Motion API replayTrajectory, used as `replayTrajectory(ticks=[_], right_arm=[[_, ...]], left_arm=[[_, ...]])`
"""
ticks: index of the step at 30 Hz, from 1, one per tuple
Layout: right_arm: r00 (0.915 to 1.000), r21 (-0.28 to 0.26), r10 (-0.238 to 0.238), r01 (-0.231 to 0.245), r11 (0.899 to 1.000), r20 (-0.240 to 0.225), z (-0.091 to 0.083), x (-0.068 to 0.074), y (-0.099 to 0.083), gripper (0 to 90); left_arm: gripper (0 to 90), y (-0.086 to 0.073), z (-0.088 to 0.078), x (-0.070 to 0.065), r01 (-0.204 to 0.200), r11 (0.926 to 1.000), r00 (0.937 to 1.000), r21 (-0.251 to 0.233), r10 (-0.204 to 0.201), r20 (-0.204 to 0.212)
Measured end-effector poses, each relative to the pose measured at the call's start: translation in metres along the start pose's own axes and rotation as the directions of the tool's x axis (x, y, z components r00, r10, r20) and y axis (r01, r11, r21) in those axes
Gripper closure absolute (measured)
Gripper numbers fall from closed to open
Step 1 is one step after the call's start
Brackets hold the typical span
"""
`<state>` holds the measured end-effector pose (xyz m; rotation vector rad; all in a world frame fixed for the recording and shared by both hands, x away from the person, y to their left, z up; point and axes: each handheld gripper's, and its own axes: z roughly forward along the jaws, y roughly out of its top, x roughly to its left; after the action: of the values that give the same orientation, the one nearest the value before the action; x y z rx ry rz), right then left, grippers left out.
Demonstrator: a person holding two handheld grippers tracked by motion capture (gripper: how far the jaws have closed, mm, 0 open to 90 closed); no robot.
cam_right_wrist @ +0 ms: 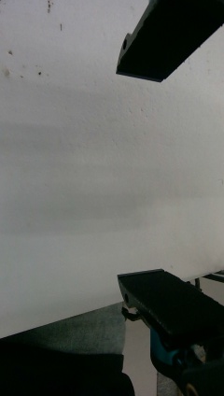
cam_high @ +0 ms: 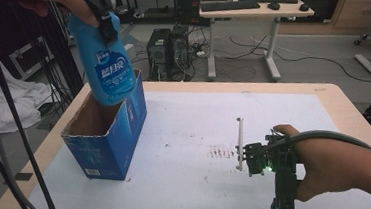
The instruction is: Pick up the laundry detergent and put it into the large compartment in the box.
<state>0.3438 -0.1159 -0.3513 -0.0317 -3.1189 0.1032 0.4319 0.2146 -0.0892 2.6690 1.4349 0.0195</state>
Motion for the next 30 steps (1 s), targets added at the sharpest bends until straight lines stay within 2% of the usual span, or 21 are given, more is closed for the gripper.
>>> replayTrajectory(ticks=[4, 5, 11, 12, 16, 19, 20, 25, 30], right_arm=[[1.0, 0.002, -0.003, 0.003, 1.0, 0.003, -0.002, 0.0, 0.001, 1.4], [0.9999, 0.005, -0.01, 0.01, 1.0, 0.005, -0.003, 0.0, 0.002, 1.4], [1.0, 0.002, -0.001, 0.001, 1.0, 0.006, -0.004, 0.001, 0.003, 1.4], [1.0, 0.007, -0.001, 0.001, 1.0, 0.007, -0.005, 0.001, 0.004, 1.4], [1.0, 0.008, -0.005, 0.005, 1.0, 0.005, -0.005, 0.0, 0.004, 1.4], [0.9999, 0.006, 0.009, -0.009, 1.0, 0.008, -0.005, 0.0, 0.005, 1.4], [0.9999, 0.004, -0.007, 0.007, 1.0, 0.007, -0.005, -0.001, 0.006, 1.4], [1.0, 0.008, 0.003, -0.003, 1.0, 0.007, -0.005, -0.001, 0.008, 1.4], [0.9999, 0.003, -0.009, 0.009, 1.0, 0.009, -0.005, -0.002, 0.009, 1.4]], left_arm=[[38.3, -0.005, 0.0, 0.009, 0.025, 0.9997, 0.9997, 0.007, -0.025, -0.002], [38.3, -0.009, 0.001, 0.015, 0.043, 0.999, 0.999, 0.015, -0.043, -0.007], [38.3, -0.014, 0.009, 0.027, 0.058, 0.9979, 0.9982, 0.027, -0.058, -0.014], [38.3, -0.016, 0.016, 0.034, 0.066, 0.9973, 0.9978, 0.031, -0.066, -0.003], [38.2, -0.016, 0.022, 0.037, 0.061, 0.9975, 0.9981, 0.036, -0.061, 0.001], [38.3, -0.018, 0.034, 0.042, 0.051, 0.9982, 0.9987, 0.033, -0.051, 0.005], [38.2, -0.018, 0.037, 0.043, 0.052, 0.998, 0.9986, 0.036, -0.053, 0.004], [38.2, -0.018, 0.055, 0.045, 0.037, 0.9975, 0.9993, 0.06, -0.037, 0.005], [38.3, -0.018, 0.071, 0.046, 0.013, 0.9975, 0.9999, 0.069, -0.013, 0.009]])
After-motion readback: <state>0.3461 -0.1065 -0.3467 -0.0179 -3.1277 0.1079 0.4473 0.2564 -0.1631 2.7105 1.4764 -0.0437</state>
